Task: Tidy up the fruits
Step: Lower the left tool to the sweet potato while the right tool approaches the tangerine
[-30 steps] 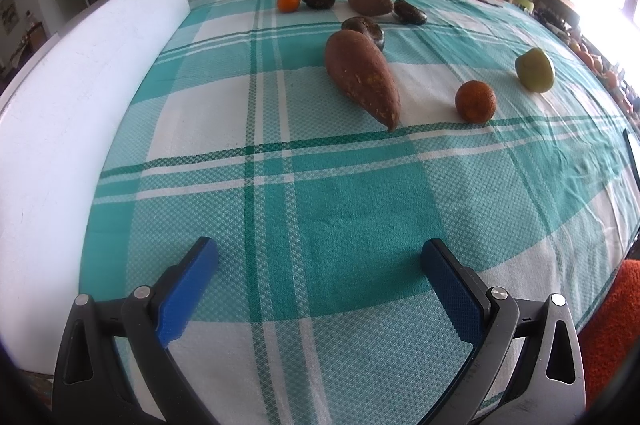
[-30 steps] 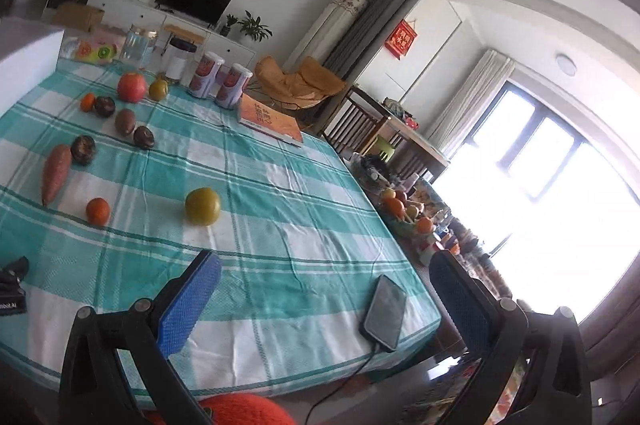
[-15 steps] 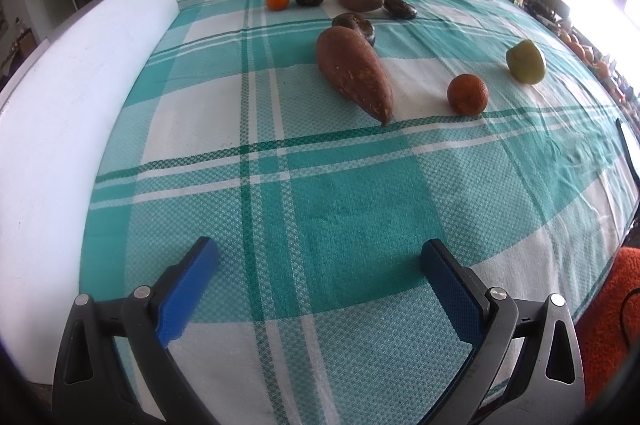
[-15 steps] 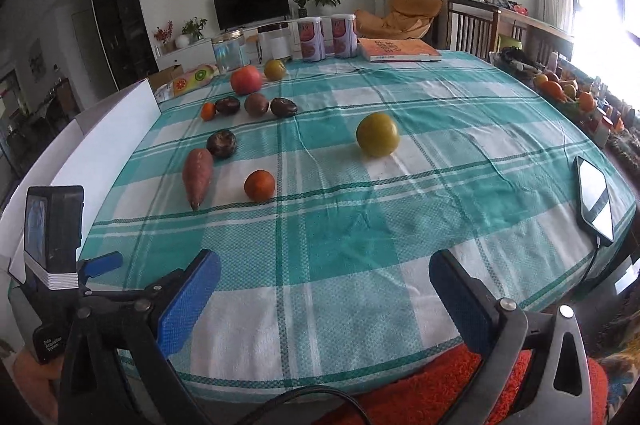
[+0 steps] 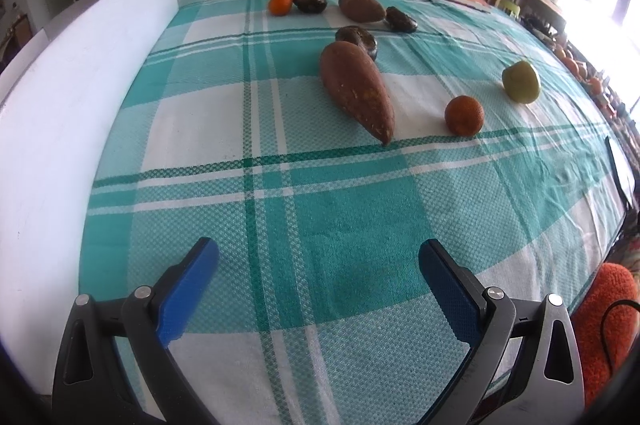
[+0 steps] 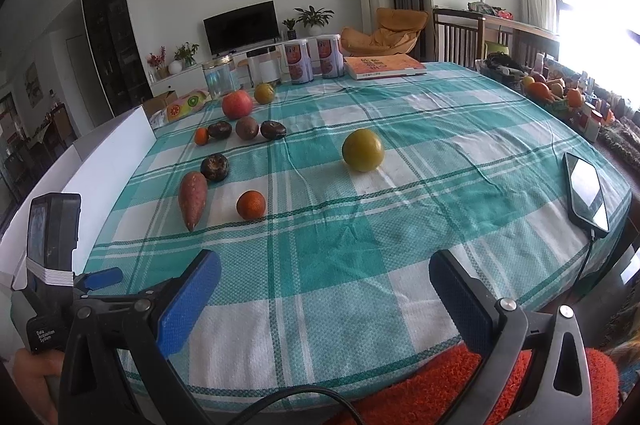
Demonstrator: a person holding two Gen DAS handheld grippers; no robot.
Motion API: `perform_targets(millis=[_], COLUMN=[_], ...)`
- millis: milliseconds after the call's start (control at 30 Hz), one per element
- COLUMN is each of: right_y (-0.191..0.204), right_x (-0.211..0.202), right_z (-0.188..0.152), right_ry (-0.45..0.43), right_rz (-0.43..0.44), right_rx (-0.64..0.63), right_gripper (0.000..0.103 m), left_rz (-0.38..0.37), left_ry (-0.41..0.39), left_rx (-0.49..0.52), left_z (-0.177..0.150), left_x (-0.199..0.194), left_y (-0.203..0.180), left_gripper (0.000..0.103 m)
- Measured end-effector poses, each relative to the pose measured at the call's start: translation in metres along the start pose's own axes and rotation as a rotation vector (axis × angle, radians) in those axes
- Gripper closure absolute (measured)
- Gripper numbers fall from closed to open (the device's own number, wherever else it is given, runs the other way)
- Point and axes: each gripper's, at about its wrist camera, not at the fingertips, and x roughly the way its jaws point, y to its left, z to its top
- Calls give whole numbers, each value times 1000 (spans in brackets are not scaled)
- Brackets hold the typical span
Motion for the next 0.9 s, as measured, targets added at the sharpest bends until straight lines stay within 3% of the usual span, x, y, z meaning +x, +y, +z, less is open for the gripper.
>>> perform_targets(millis=[133, 367, 600, 667, 900], right_y=[-2, 0, 1, -1, -4], right_x=[2, 3, 3, 2, 4], right_z=[0, 0, -1, -1, -1], right_ry=[11, 13, 8, 6, 16], right_rz=[4, -2, -1, 3, 18], right_rx=[12, -1, -1, 6, 18], right_gripper=[0, 0, 0, 0, 0], left_rz=[-29, -119, -34, 5, 18], left_ry=[-41, -11, 61, 88, 114], left_rx=[-20, -20, 5, 13, 11], left_z=[8, 54, 101, 105, 102], left_x=[-8, 8, 57, 69, 78], left_y=[9, 0, -25, -26, -19], left_gripper=[2, 3, 3, 4, 4])
